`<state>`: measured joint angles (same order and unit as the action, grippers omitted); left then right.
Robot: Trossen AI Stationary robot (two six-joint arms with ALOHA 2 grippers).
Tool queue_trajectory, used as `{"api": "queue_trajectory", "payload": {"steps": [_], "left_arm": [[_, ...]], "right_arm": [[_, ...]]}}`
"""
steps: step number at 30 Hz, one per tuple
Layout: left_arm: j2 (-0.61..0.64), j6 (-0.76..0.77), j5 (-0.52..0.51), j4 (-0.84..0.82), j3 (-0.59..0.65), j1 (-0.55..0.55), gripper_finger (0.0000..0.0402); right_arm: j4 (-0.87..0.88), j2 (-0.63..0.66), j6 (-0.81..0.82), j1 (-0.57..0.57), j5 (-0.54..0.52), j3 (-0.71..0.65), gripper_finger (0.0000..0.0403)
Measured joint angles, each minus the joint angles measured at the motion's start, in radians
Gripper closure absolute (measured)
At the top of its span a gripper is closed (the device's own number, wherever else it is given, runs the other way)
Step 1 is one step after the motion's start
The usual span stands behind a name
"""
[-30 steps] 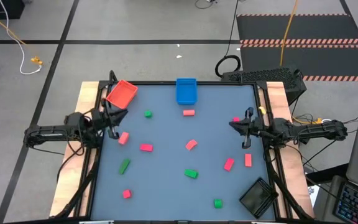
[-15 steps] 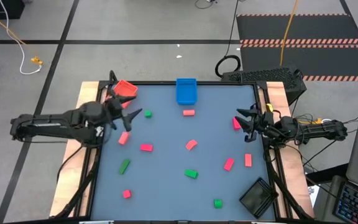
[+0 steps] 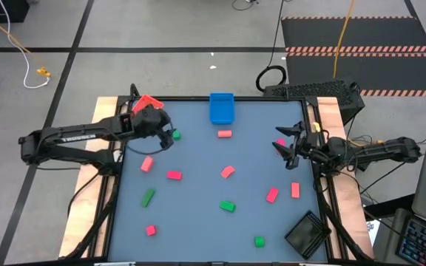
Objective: Sort & place blocks by color
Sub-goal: Put the green block into the blue bin
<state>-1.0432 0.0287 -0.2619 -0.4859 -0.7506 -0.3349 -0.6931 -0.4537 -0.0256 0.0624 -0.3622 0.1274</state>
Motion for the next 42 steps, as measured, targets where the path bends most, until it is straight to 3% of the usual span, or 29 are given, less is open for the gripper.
{"api": "queue_trajectory", "payload": {"steps": [10,18,24,33,38,42], "left_arm": [[-0.064,-0.001,-0.001,-0.013,-0.001,0.018,0.0162],[-0.071,0.052,-0.030,0.025,0.003,0.047,0.0169],[-0.166,0.045,-0.026,0.017,0.003,0.039,0.0183],[-0.403,0.037,0.079,-0.071,-0.011,-0.054,0.0181],[-0.439,0.078,0.084,-0.082,-0.035,-0.121,0.0181],[-0.440,0.073,0.166,-0.081,-0.070,-0.149,0.0181]], "right_arm": [[-0.082,-0.183,-0.008,0.000,-0.001,0.011,0.0099],[-0.095,-0.197,0.042,0.000,0.001,0.011,0.0099],[-0.165,-0.197,0.052,0.003,0.027,0.012,0.0099],[-0.179,-0.197,0.062,0.005,0.026,0.012,0.0099],[-0.179,-0.197,0.050,0.005,0.025,0.013,0.0099],[-0.178,-0.197,0.039,0.005,0.024,0.013,0.0099]]}}
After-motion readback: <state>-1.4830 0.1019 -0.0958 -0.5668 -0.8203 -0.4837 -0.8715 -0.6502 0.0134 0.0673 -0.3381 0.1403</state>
